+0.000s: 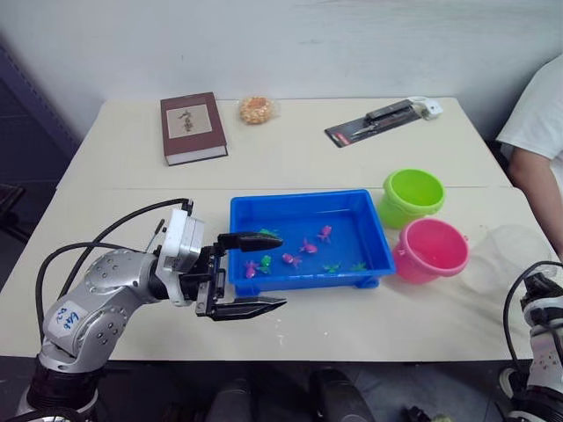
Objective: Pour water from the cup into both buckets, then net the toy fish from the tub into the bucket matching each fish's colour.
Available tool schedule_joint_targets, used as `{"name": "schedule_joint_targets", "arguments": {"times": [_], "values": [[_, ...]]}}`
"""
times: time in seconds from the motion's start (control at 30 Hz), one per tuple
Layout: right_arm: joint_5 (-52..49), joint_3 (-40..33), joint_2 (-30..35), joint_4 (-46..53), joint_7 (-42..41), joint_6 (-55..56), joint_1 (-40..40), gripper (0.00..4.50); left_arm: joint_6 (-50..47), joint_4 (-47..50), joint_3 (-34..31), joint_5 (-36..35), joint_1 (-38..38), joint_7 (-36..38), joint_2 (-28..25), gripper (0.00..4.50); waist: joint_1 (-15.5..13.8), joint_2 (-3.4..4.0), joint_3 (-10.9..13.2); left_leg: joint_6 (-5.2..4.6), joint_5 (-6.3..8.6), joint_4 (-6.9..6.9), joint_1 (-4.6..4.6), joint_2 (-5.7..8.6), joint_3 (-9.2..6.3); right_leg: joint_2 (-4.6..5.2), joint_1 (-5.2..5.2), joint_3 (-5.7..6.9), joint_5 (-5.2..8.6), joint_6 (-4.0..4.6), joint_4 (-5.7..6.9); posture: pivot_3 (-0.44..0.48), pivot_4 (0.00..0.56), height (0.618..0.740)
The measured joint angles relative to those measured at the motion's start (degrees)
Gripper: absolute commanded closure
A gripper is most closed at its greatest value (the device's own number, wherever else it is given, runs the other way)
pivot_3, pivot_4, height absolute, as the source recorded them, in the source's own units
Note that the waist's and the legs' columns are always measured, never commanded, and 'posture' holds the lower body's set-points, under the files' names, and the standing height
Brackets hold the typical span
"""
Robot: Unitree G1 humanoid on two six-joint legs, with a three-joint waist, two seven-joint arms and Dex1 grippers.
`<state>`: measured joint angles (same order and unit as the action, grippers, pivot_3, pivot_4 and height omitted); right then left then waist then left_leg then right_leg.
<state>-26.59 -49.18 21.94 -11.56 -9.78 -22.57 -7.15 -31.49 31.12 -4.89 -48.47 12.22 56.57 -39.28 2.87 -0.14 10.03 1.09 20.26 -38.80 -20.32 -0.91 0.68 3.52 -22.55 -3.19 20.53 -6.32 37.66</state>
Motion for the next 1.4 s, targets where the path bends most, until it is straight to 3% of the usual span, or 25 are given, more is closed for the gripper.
{"name": "schedule_joint_targets", "arguments": {"times": [0.13, 0.43, 0.53, 0.63, 0.77, 0.87, 0.97, 1.1, 1.23, 1.4], "values": [[-3.3, 0.8, 0.1, 10.1, -3.3, -4.1, 11.0, 0.04, -0.5, -0.9, -3.5, -0.9, -1.9, 0.5, -0.9, 0.0, -0.1, -0.01, 0.0, -0.03, 0.0, 0.33, 0.03, -0.01, -0.01, 0.0, 0.0, 0.0, 0.0, 0.0, -0.16, 0.0, 0.15, 0.74], [-7.8, 1.8, 2.0, 21.8, -9.5, -8.8, 25.2, 0.04, 0.8, -4.3, -5.2, 0.1, -3.4, 0.7, -1.0, 0.0, 0.0, 0.03, 0.0, -0.15, 0.02, 0.67, 0.17, 0.02, 0.0, 0.02, 0.05, -0.04, -0.01, 0.0, -0.27, 0.0, 0.15, 0.74], [-11.1, 1.6, 4.0, 29.5, -18.5, -7.4, 33.0, 0.04, 2.3, -7.3, -8.6, 2.1, -6.5, -0.3, -1.3, 0.0, 0.1, 0.03, 0.0, -0.18, 0.04, 0.76, 0.19, -0.02, -0.02, -0.02, 0.06, -0.04, 0.0, 0.0, -0.31, 0.0, 0.15, 0.74], [-13.6, 1.2, 8.1, 35.7, -32.7, -0.6, 37.4, 0.04, 7.4, -10.2, -13.4, 7.0, -10.6, -0.5, -2.7, 0.0, 0.5, -0.16, 0.1, -0.23, 0.07, 0.76, 0.28, -0.03, 0.06, -0.02, 0.14, -0.05, -0.01, 0.0, -0.34, 0.0, 0.15, 0.74], [-16.7, 1.8, 12.5, 41.2, -41.0, 3.1, 36.1, 0.04, 15.1, -14.7, -21.6, 12.5, -17.4, 0.2, -3.8, 0.0, 0.2, -0.51, 0.1, -0.24, 0.08, 0.77, 0.26, -0.07, -0.06, 0.02, 0.13, 0.05, -0.02, 0.03, -0.46, 0.0, 0.15, 0.74], [-16.3, 8.4, 16.2, 42.9, -49.5, 8.4, 31.5, 0.04, 22.3, -21.5, -32.7, 18.8, -24.4, -5.9, -1.7, 0.0, 0.2, -0.55, 0.1, -0.31, 0.13, 0.82, 0.2, -0.12, -0.08, 0.09, 0.11, 0.12, -0.05, 0.07, -0.67, 0.0, 0.15, 0.74], [-14.9, 13.1, 15.1, 40.9, -54.6, 16.4, 24.2, 0.04, 26.2, -27.8, -41.8, 23.4, -31.9, -12.1, 1.4, 0.0, 0.2, -0.73, 0.1, -0.42, 0.24, 0.83, 0.15, -0.12, -0.05, 0.17, 0.11, 0.17, -0.05, 0.07, -0.81, 0.0, 0.15, 0.74], [-12.5, 17.8, 13.7, 38.0, -57.1, 21.6, 21.5, 0.04, 28.5, -31.5, -49.2, 24.1, -38.5, -15.6, 4.0, 0.0, -1.5, -1.11, 0.0, -0.47, 0.3, 0.82, 0.02, -0.03, -0.31, 0.49, 0.16, 0.58, -0.03, 0.09, -1.02, 0.0, 0.15, 0.74], [-12.2, 21.9, 12.6, 36.1, -56.9, 22.7, 18.6, 0.04, 25.6, -32.3, -54.9, 20.8, -42.4, -18.2, 7.0, 0.0, -1.5, -1.08, 0.0, -0.55, 0.34, 0.82, 0.09, 0.1, -0.43, 0.75, 0.39, 0.78, -0.03, 0.1, -1.13, 0.0, 0.15, 0.74], [-11.9, 25.8, 11.8, 35.8, -55.9, 23.0, 14.9, 0.04, 15.8, -24.3, -52.5, 14.9, -37.4, -24.7, 7.0, 0.0, -1.9, -0.99, 0.1, -0.46, 0.28, 0.81, 0.21, 0.13, -1.04, 0.87, 0.85, 1.4, 0.01, 0.2, -1.22, 0.0, 0.15, 0.74]]}}
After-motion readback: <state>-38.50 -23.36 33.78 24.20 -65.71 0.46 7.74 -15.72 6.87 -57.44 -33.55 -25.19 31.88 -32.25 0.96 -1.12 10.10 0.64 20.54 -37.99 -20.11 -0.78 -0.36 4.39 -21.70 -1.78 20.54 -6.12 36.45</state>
